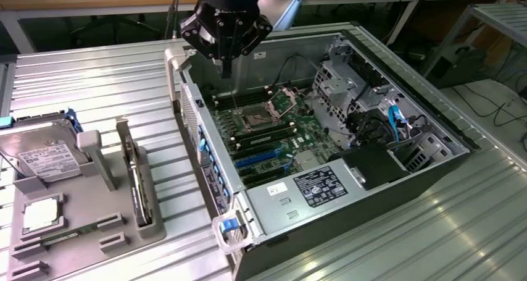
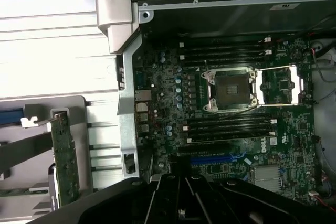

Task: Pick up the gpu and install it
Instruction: 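Reach for the gpu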

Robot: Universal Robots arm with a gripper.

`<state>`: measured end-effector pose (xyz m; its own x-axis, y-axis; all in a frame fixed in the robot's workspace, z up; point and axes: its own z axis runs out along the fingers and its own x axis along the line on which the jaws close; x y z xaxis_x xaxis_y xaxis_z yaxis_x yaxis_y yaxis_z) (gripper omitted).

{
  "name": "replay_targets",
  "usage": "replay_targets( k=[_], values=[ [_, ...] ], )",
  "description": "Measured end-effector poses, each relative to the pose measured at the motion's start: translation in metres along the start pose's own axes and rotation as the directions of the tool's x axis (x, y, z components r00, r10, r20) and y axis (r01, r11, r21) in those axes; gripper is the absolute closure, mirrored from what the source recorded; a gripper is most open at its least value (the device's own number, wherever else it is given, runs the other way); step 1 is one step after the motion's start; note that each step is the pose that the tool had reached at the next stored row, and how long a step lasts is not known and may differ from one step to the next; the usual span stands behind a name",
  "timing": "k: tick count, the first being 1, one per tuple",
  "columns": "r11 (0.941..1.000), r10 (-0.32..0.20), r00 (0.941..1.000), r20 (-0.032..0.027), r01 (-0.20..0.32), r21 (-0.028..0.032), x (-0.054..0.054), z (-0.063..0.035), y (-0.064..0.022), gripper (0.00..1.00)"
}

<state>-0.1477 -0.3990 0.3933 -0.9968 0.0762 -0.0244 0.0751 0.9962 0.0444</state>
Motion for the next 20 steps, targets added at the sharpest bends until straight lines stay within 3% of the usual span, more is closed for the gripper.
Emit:
replay_targets(
  k=[20],
  values=[
    [1.0, 0.0, 1.0, -0.003, 0.0, 0.0003, 0.025, -0.0005, -0.002, 0.89]
  ],
)
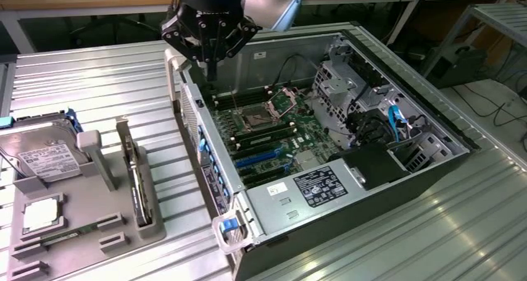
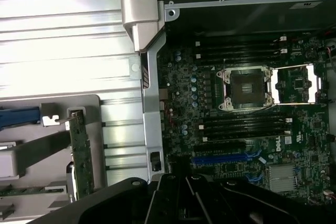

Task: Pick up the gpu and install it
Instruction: 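Reach for the gpu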

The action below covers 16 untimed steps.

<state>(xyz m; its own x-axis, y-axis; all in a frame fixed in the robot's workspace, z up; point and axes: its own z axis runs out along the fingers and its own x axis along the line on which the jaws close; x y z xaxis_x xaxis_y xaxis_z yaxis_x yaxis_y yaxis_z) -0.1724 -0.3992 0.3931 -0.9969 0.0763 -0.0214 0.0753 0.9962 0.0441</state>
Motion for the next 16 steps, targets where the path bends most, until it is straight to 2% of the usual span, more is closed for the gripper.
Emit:
replay_targets(
  k=[16],
  values=[
    [1.0, 0.0, 1.0, -0.0038, 0.0, 0.0001, 0.021, -0.0005, -0.0034, 0.89]
  ],
)
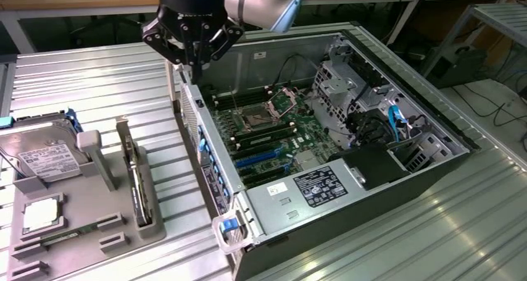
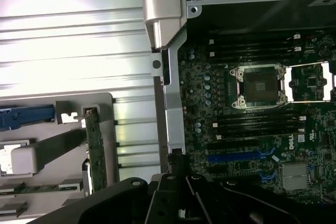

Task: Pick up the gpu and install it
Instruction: 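Reach for the gpu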

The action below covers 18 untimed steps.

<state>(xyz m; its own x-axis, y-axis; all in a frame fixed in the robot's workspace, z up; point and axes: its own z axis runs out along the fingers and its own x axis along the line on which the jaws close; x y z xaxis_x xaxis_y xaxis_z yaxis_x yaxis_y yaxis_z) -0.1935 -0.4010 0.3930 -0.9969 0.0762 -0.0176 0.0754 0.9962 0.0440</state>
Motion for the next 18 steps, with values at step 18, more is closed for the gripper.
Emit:
replay_targets(
  k=[18],
  values=[
    [1.0, 0.0, 1.0, -0.0017, 0.0, 0.0002, 0.024, -0.0008, -0.0077, 0.89]
  ],
)
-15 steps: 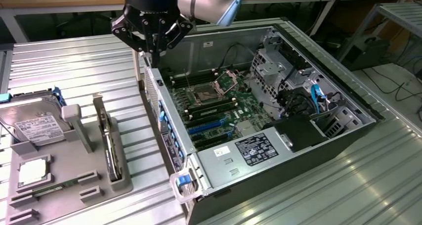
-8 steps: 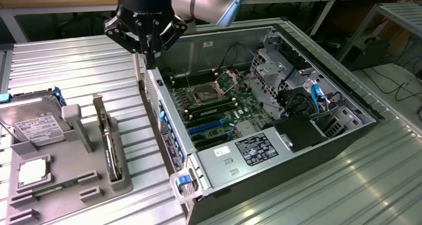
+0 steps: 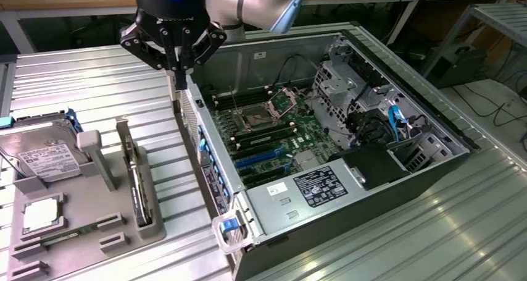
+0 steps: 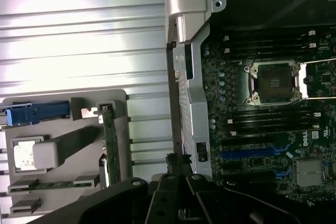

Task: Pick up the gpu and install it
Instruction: 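Reach for the gpu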

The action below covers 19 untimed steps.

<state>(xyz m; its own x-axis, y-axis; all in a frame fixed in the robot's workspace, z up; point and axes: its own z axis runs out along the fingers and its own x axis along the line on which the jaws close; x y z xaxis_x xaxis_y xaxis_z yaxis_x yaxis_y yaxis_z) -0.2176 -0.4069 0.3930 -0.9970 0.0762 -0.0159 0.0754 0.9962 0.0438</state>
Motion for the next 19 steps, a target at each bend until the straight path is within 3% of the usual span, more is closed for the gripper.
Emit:
replay_targets(
  k=[9, 19],
  values=[
    [1.0, -0.002, 1.0, 0.0, 0.002, 0.0, 0.011, -0.0006, -0.0113, 0.89],
    [1.0, -0.005, 1.0, -0.0002, 0.005, 0.0, 0.027, -0.0011, -0.0157, 0.89]
  ],
)
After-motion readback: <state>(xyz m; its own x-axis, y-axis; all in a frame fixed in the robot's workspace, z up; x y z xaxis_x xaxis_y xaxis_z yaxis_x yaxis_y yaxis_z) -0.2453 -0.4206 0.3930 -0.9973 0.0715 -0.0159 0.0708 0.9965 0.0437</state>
